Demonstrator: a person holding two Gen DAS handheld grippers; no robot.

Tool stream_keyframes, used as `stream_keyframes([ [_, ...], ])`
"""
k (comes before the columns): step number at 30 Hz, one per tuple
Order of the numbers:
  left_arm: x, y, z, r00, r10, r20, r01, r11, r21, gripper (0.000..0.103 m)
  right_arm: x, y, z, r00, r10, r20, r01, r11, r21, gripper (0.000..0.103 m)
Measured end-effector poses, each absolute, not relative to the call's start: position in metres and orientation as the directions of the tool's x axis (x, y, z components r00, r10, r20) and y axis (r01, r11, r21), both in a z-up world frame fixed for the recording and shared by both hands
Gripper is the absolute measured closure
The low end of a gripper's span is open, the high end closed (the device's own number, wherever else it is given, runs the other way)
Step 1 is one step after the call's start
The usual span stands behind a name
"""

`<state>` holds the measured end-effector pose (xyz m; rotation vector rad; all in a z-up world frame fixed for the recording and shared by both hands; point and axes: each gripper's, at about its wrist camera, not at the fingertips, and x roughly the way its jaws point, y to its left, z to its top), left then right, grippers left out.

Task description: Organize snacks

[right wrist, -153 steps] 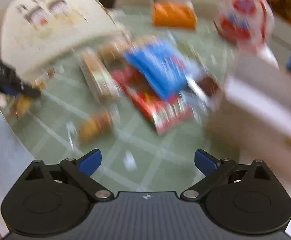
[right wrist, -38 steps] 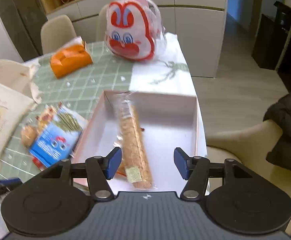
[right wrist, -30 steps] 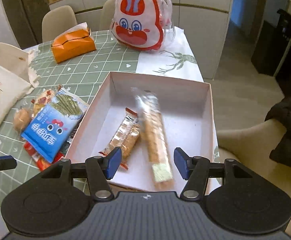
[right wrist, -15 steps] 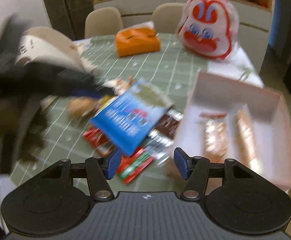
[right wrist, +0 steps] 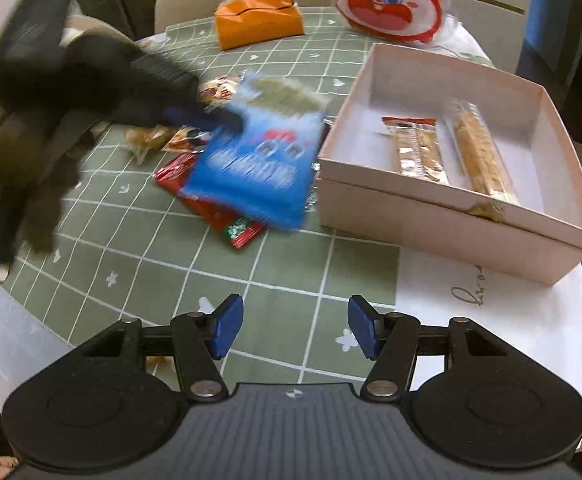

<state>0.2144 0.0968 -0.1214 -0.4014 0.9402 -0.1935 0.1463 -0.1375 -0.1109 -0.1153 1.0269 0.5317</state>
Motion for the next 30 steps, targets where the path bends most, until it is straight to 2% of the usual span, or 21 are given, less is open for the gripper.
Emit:
stream_keyframes([
  [6,0.148,0.122,-0.126,0.557,-0.274,-0.784,-0.089,0.919,-0.385,0.087,0.150,-0.131,-0.113,0.400,0.387,-0.831,-0.489,0.857,0.163,0.044],
  [8,0.126,0.134,-0.125,0.559,-0.233,-0.796,-0.129,0.924,-0.360,0.088,0.149,-0.121,-0.114,0.389,0.407,-0.827,-0.512,0.841,0.173,0.039],
  [12,0.086,0.161,-0.124,0.589,-0.219,-0.778,-0.222,0.882,-0.417,0.086,0.146,-0.092,-0.112,0.370,0.447,-0.814,-0.558,0.808,0.190,0.034],
  [16,0.063,0.172,-0.119,0.600,-0.139,-0.788,-0.286,0.882,-0.374,0.082,0.147,-0.052,-0.117,0.401,0.429,-0.810,-0.540,0.825,0.170,0.025],
  [18,0.056,0.169,-0.116,0.602,-0.147,-0.785,-0.271,0.887,-0.374,0.082,0.154,-0.034,-0.127,0.412,0.382,-0.827,-0.480,0.862,0.159,0.024],
  [19,0.054,0.165,-0.116,0.601,-0.157,-0.783,-0.255,0.892,-0.374,0.082,0.156,-0.029,-0.131,0.408,0.374,-0.833,-0.461,0.872,0.165,0.017],
  [21,0.051,0.154,-0.115,0.593,-0.185,-0.784,-0.200,0.909,-0.366,0.082,0.158,-0.022,-0.132,0.432,0.365,-0.825,-0.438,0.884,0.162,0.014],
  [23,0.053,0.141,-0.115,0.583,-0.214,-0.784,-0.137,0.925,-0.354,0.082,0.158,-0.013,-0.132,0.449,0.358,-0.819,-0.454,0.880,0.135,0.014],
  [25,0.058,0.126,-0.116,0.566,-0.230,-0.791,-0.084,0.939,-0.333,0.082,0.157,-0.006,-0.134,0.453,0.364,-0.814,-0.491,0.864,0.113,0.008],
  [30,0.059,0.103,-0.117,0.549,-0.261,-0.794,-0.017,0.946,-0.323,0.082,0.162,0.011,-0.137,0.465,0.350,-0.813,-0.545,0.837,0.049,0.008],
])
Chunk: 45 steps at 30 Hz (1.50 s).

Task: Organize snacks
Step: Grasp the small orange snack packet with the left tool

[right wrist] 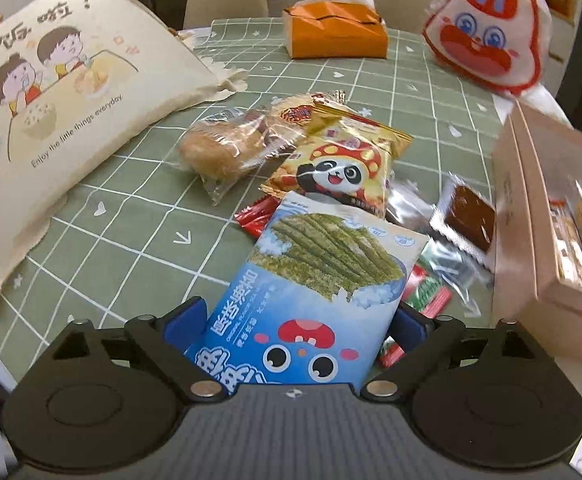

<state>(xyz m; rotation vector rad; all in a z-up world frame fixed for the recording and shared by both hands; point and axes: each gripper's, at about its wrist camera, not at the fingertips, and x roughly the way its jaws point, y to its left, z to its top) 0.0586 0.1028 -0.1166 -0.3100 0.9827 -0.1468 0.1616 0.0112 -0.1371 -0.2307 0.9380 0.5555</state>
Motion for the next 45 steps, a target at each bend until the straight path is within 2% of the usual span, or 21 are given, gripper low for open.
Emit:
stream_keyframes([
  [3,0.052,0.095,-0.113,0.538,-0.269,-0.799,0.016,0.951,-0.310,0.082,0.162,0.016,-0.134,0.459,0.344,-0.819,-0.575,0.818,0.021,0.012],
  [5,0.052,0.091,-0.112,0.522,-0.274,-0.807,0.062,0.957,-0.285,0.082,0.157,0.007,-0.124,0.471,0.366,-0.802,-0.600,0.800,0.014,0.043],
  [6,0.053,0.087,-0.111,0.515,-0.273,-0.813,0.087,0.960,-0.267,0.082,0.153,-0.001,-0.115,0.477,0.386,-0.790,-0.624,0.781,0.004,0.055],
  [9,0.060,0.067,-0.113,0.471,-0.276,-0.838,0.186,0.960,-0.211,0.082,0.146,-0.038,-0.093,0.473,0.428,-0.770,-0.658,0.753,0.014,0.064],
  [13,0.066,0.032,-0.117,0.410,-0.265,-0.873,0.349,0.930,-0.118,0.080,0.141,-0.092,-0.093,0.448,0.368,-0.814,-0.622,0.783,0.012,0.072],
  [17,0.072,0.010,-0.115,0.428,-0.224,-0.876,0.437,0.899,-0.016,0.079,0.131,-0.137,-0.110,0.442,0.281,-0.852,-0.552,0.834,-0.011,0.071],
  [20,0.079,-0.003,-0.115,0.409,-0.222,-0.885,0.554,0.831,0.048,0.079,0.126,-0.159,-0.122,0.422,0.252,-0.871,-0.497,0.868,0.010,0.060],
  [22,0.081,-0.011,-0.119,0.402,-0.181,-0.898,0.612,0.782,0.116,0.079,0.124,-0.167,-0.128,0.415,0.256,-0.873,-0.477,0.879,0.031,0.045],
  [24,0.085,-0.015,-0.124,0.403,-0.136,-0.905,0.640,0.749,0.172,0.078,0.120,-0.171,-0.133,0.422,0.248,-0.872,-0.466,0.885,0.026,0.042],
  [26,0.094,-0.016,-0.126,0.402,-0.126,-0.907,0.635,0.752,0.177,0.076,0.115,-0.171,-0.134,0.434,0.247,-0.866,-0.460,0.887,0.023,0.034],
  [31,0.122,-0.009,-0.128,0.385,-0.167,-0.908,0.558,0.826,0.084,0.071,0.107,-0.172,-0.140,0.457,0.247,-0.854,-0.451,0.892,0.016,0.014],
  [36,0.136,-0.012,-0.132,0.377,-0.216,-0.900,0.527,0.850,0.017,0.071,0.101,-0.172,-0.146,0.478,0.253,-0.841,-0.439,0.898,0.021,0.003],
  [41,0.152,-0.012,-0.135,0.351,-0.277,-0.894,0.472,0.877,-0.087,0.073,0.092,-0.175,-0.148,0.501,0.269,-0.822,-0.446,0.895,0.021,0.000],
  [42,0.155,-0.011,-0.134,0.337,-0.296,-0.894,0.449,0.885,-0.124,0.078,0.091,-0.175,-0.148,0.504,0.268,-0.821,-0.442,0.897,0.021,0.000],
  [45,0.165,0.000,-0.138,0.295,-0.387,-0.874,0.329,0.900,-0.287,0.077,0.090,-0.175,-0.148,0.511,0.262,-0.819,-0.427,0.904,0.023,0.000],
])
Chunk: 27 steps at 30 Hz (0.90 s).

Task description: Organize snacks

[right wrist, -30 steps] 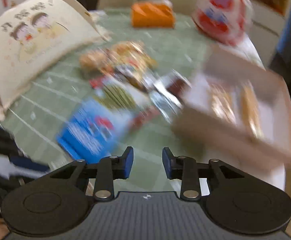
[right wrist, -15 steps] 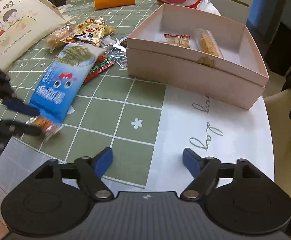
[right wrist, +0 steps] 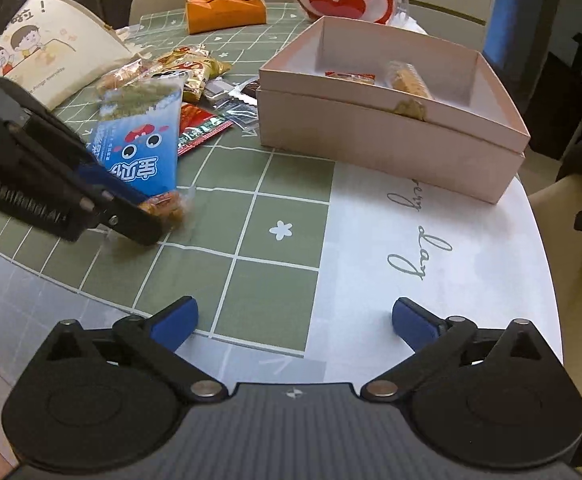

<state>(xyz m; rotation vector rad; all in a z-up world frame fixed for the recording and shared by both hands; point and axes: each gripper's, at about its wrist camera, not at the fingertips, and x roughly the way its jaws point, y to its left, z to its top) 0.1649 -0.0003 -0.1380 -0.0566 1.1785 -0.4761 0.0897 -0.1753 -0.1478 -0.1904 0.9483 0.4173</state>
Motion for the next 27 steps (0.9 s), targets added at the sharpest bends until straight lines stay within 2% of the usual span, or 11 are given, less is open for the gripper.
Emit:
stream_keyframes([
  [6,0.157,0.019,-0.143,0.342,-0.440,-0.830,0.169,0.898,-0.407,0.079,0.086,-0.174,-0.148,0.527,0.261,-0.809,-0.425,0.905,0.015,0.000],
  [9,0.128,0.036,-0.128,0.453,-0.390,-0.802,0.103,0.916,-0.387,0.079,0.091,-0.172,-0.140,0.485,0.281,-0.828,-0.480,0.877,0.017,0.005],
  [13,0.077,0.086,-0.106,0.601,-0.267,-0.753,-0.096,0.911,-0.400,0.080,0.103,-0.160,-0.114,0.520,0.372,-0.769,-0.504,0.860,0.075,0.005],
  [18,0.033,0.140,-0.095,0.667,-0.142,-0.731,-0.258,0.876,-0.406,0.080,0.126,-0.092,-0.095,0.506,0.469,-0.724,-0.570,0.812,0.127,0.005],
  [22,0.013,0.184,-0.094,0.725,-0.148,-0.673,-0.318,0.795,-0.517,0.080,0.143,-0.034,-0.099,0.453,0.463,-0.762,-0.502,0.839,0.211,0.005],
  [23,0.014,0.193,-0.094,0.726,-0.132,-0.675,-0.331,0.794,-0.510,0.080,0.143,-0.022,-0.101,0.444,0.465,-0.766,-0.491,0.841,0.226,0.005],
  [25,0.026,0.204,-0.095,0.715,-0.104,-0.691,-0.336,0.816,-0.470,0.080,0.138,0.010,-0.106,0.426,0.451,-0.784,-0.535,0.825,0.184,0.005],
  [27,0.045,0.218,-0.101,0.723,-0.091,-0.685,-0.329,0.827,-0.457,0.080,0.127,0.034,-0.114,0.414,0.411,-0.812,-0.614,0.785,0.083,0.006],
])
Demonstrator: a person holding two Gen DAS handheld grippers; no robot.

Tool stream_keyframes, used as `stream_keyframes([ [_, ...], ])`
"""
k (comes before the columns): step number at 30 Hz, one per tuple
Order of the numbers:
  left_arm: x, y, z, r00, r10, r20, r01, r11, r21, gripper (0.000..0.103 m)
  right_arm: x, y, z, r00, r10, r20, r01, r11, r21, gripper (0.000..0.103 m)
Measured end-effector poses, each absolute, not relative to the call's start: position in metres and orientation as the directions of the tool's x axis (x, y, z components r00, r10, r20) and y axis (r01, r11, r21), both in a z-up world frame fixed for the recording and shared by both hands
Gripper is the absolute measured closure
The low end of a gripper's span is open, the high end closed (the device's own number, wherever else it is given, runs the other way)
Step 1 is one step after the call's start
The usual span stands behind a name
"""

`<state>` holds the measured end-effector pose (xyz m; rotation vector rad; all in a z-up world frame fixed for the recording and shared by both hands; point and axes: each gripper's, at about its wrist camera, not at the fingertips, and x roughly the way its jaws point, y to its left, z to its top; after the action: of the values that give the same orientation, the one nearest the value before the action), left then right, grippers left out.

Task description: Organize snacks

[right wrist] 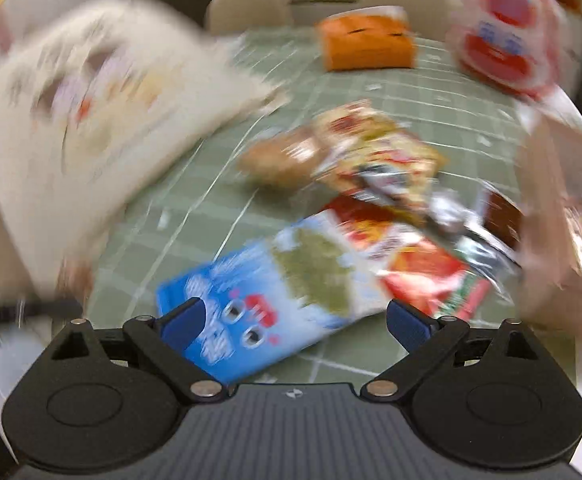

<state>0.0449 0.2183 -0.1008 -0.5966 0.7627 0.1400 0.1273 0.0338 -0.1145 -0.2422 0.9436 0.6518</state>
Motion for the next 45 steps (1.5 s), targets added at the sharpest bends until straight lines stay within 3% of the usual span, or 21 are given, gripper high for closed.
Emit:
stream_keyframes([
  [4,0.090,0.225,-0.123,0.721,-0.097,-0.687,-0.327,0.826,-0.459,0.080,0.107,0.035,-0.120,0.470,0.355,-0.808,-0.718,0.687,-0.116,0.010],
  [6,0.101,0.217,-0.134,0.706,-0.137,-0.695,-0.302,0.829,-0.471,0.080,0.109,0.025,-0.125,0.576,0.250,-0.778,-0.667,0.694,-0.271,0.010],
  [8,0.104,0.201,-0.140,0.689,-0.199,-0.697,-0.263,0.828,-0.496,0.080,0.121,0.005,-0.125,0.626,0.174,-0.760,-0.606,0.722,-0.334,0.011],
  [13,0.070,0.161,-0.147,0.646,-0.369,-0.668,-0.216,0.751,-0.624,0.080,0.141,-0.033,-0.100,0.533,0.273,-0.801,-0.570,0.815,-0.102,0.010],
  [20,0.048,0.199,-0.128,0.686,-0.098,-0.721,-0.393,0.784,-0.480,0.080,0.138,-0.015,-0.097,0.397,0.410,-0.821,-0.517,0.839,0.169,0.011],
  [23,0.069,0.202,-0.136,0.684,-0.064,-0.727,-0.385,0.815,-0.434,0.080,0.135,-0.002,-0.097,0.418,0.387,-0.822,-0.512,0.848,0.139,0.011],
  [28,0.073,0.168,-0.145,0.641,-0.322,-0.697,-0.233,0.783,-0.577,0.079,0.140,-0.017,-0.087,0.440,0.385,-0.811,-0.494,0.858,0.140,0.010],
  [30,0.059,0.159,-0.142,0.640,-0.356,-0.681,-0.215,0.767,-0.604,0.080,0.147,-0.023,-0.090,0.419,0.386,-0.822,-0.468,0.867,0.170,0.010],
  [34,0.031,0.176,-0.133,0.669,-0.233,-0.706,-0.316,0.770,-0.554,0.080,0.155,-0.011,-0.108,0.375,0.386,-0.843,-0.441,0.874,0.204,0.010],
  [38,0.014,0.202,-0.124,0.670,-0.131,-0.731,-0.397,0.768,-0.502,0.080,0.150,0.019,-0.117,0.519,0.315,-0.795,-0.522,0.853,-0.003,0.010],
  [41,0.015,0.207,-0.123,0.669,-0.119,-0.734,-0.411,0.764,-0.498,0.080,0.159,0.032,-0.130,0.538,0.264,-0.801,-0.551,0.829,-0.097,0.010],
  [44,0.024,0.195,-0.126,0.648,-0.150,-0.747,-0.395,0.772,-0.498,0.080,0.163,0.028,-0.135,0.455,0.294,-0.841,-0.575,0.817,-0.025,0.011],
  [45,0.033,0.185,-0.126,0.638,-0.166,-0.752,-0.382,0.780,-0.496,0.080,0.161,0.024,-0.135,0.444,0.301,-0.844,-0.581,0.813,-0.016,0.016],
])
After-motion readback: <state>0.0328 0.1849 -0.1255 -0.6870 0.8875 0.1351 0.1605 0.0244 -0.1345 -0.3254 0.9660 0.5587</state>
